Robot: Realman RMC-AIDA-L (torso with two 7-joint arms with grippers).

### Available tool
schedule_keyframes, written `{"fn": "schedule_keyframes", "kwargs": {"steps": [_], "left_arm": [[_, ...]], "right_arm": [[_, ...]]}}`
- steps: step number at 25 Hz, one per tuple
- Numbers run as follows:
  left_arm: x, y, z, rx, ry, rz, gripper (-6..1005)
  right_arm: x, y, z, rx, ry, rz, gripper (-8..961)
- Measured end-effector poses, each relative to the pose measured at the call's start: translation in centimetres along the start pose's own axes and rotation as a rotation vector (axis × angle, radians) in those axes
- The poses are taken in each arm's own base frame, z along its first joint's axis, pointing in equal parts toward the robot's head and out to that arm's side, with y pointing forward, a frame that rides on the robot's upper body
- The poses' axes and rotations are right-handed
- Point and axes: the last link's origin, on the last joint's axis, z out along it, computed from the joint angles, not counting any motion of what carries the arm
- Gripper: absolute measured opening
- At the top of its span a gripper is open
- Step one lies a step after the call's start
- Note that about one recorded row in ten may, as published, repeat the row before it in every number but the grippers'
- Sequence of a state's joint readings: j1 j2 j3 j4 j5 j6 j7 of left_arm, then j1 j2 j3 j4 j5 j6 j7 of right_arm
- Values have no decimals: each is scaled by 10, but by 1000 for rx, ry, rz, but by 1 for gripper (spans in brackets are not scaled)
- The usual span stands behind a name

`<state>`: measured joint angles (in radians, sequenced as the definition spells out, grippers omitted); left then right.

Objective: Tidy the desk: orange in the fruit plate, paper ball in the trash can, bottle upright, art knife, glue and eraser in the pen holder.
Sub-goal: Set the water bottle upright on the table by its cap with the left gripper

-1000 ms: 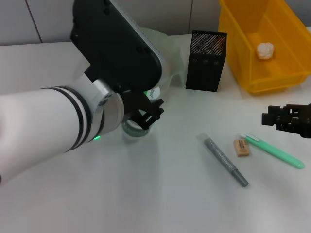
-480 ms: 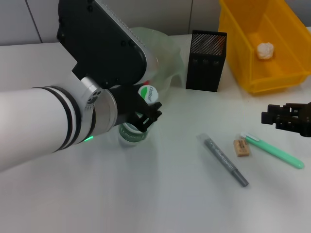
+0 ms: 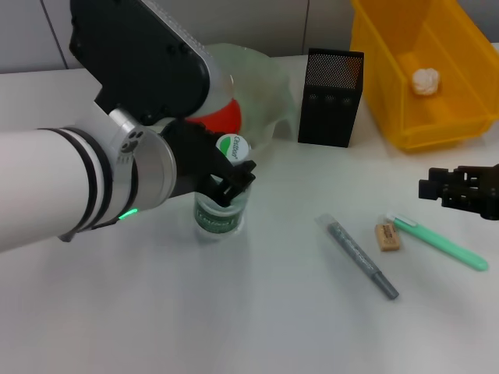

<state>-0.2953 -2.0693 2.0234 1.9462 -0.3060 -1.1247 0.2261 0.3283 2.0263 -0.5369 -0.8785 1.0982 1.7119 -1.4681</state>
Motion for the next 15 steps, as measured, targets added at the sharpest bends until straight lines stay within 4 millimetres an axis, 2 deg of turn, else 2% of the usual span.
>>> {"fn": "schedule_keyframes", "kwargs": {"steps": [15], "left_arm": [[-2, -11, -1, -37, 8, -52, 445]], "right_arm": [[2, 0, 3, -11, -1, 8, 426]]}}
